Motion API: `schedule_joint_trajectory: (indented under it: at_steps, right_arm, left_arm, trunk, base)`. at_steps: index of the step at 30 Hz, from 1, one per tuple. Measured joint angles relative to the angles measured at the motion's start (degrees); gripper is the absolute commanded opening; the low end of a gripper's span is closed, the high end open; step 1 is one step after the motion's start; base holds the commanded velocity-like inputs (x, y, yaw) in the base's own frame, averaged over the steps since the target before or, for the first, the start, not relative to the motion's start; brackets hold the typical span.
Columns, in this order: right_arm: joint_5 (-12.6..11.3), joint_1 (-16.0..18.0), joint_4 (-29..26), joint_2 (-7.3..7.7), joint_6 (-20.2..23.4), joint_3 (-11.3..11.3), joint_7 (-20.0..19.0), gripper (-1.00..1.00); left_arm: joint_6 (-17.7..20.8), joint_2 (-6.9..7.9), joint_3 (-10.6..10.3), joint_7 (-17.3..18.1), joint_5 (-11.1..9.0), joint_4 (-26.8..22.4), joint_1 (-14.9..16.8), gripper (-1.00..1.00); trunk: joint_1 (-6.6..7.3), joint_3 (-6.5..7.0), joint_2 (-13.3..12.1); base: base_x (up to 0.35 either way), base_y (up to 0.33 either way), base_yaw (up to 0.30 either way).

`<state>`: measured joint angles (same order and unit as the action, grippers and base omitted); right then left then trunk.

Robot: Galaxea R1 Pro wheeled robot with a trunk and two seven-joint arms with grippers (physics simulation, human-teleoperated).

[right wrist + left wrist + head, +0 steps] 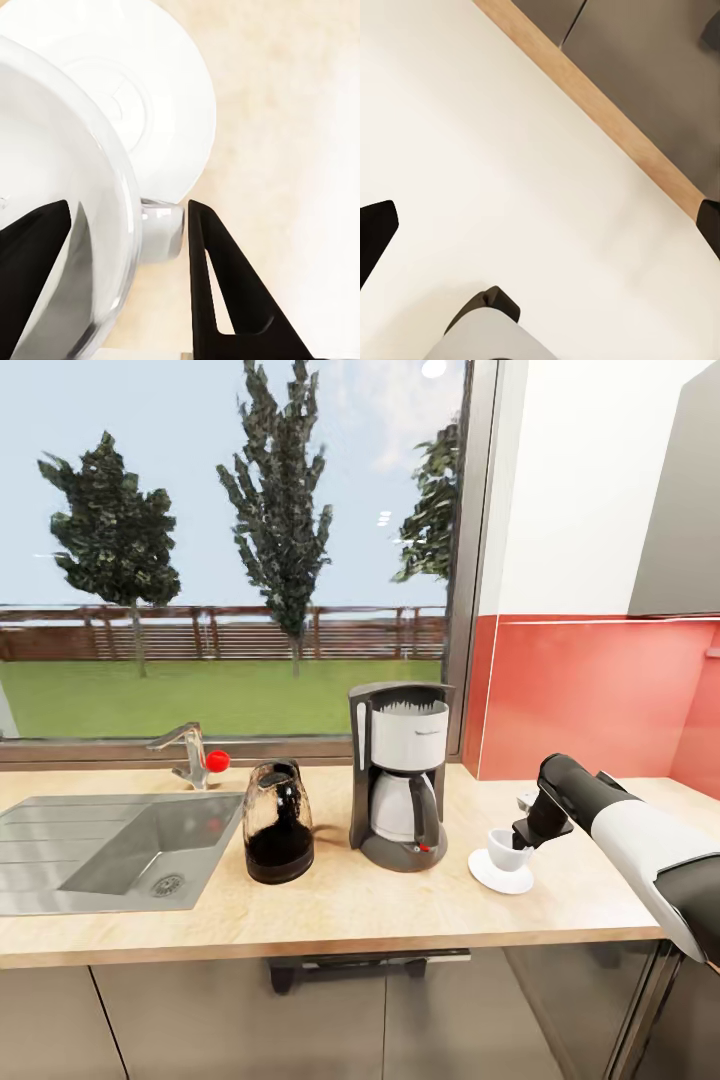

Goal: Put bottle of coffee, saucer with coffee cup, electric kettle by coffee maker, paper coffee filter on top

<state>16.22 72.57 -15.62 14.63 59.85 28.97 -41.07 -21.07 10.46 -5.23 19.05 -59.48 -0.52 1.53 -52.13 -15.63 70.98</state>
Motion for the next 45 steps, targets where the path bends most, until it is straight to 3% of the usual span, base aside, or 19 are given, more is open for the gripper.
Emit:
schedule_joint_trajectory:
  at_steps: [4,11,20,45]
  right_arm:
    - [0.0,0.0,0.0,-0.06,0.0,0.0,0.0,-1.0]
    - [0.0,0.0,0.0,-0.07,0.0,0.1,0.0,-1.0]
    - [0.0,0.0,0.0,-0.15,0.0,0.1,0.0,-1.0]
    - [0.1,0.0,0.0,-0.14,0.0,0.2,0.1,-1.0]
  left_arm:
    - [0.2,0.0,0.0,0.0,0.1,0.0,0.0,1.0]
    - [0.1,-0.02,0.0,-0.1,0.1,0.0,0.0,1.0]
    - [0.0,-0.18,-0.1,-0.3,0.1,0.0,0.0,1.0]
    - [0.0,-0.18,-0.1,-0.4,0.1,0.0,0.0,1.0]
  trunk:
    - [-0.88,-0.72,1.6]
    - [-0.89,-0.72,1.6]
    - [-2.86,-2.34,5.2]
    - [-2.86,-2.34,5.2]
  base:
    - [0.0,0.0,0.0]
    - [0.0,0.0,0.0]
    - [0.0,0.0,0.0]
    - [0.0,0.0,0.0]
